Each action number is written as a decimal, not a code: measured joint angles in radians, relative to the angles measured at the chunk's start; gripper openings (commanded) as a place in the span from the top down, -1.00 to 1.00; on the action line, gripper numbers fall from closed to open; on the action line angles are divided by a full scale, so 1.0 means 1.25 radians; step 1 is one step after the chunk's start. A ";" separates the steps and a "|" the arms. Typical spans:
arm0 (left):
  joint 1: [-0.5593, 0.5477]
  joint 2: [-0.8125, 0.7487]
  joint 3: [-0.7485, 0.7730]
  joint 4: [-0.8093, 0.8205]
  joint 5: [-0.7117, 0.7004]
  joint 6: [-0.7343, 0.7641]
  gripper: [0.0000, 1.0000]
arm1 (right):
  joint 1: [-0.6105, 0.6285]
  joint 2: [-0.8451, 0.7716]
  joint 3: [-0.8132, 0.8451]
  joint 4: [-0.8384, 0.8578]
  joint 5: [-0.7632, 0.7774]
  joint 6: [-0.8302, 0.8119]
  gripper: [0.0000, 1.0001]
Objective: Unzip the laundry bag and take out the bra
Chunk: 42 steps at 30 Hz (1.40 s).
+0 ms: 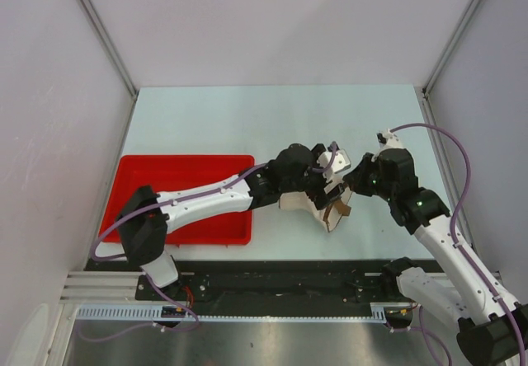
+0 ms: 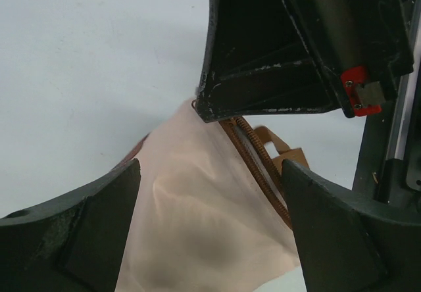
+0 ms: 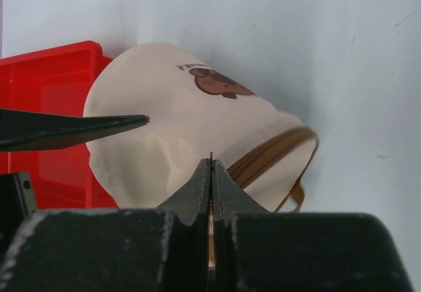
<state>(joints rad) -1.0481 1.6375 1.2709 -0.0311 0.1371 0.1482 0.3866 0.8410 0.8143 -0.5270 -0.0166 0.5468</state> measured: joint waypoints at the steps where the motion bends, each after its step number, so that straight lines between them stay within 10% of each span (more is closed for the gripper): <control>1: -0.001 0.009 0.000 -0.002 0.000 -0.001 -0.82 | 0.000 0.000 0.000 -0.002 0.000 0.000 1.00; 28: -0.112 0.002 0.011 -0.030 -0.133 -0.107 -0.64 | 0.002 0.009 0.001 -0.019 0.016 0.021 1.00; 32: -0.128 0.062 0.035 -0.029 -0.215 -0.126 -0.22 | 0.002 0.009 0.002 -0.019 0.016 0.021 1.00; 36: -0.128 0.101 0.035 -0.027 -0.284 -0.139 0.99 | 0.001 0.009 0.002 -0.036 0.022 0.021 1.00; 42: -0.128 0.100 0.034 -0.004 -0.324 -0.134 0.99 | -0.100 0.008 -0.006 -0.033 -0.012 0.030 1.00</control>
<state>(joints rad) -1.2087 1.7630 1.3140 -0.0357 -0.2676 -0.0193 0.2619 0.8513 0.8070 -0.5682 -0.0319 0.5846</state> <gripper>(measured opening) 0.053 0.009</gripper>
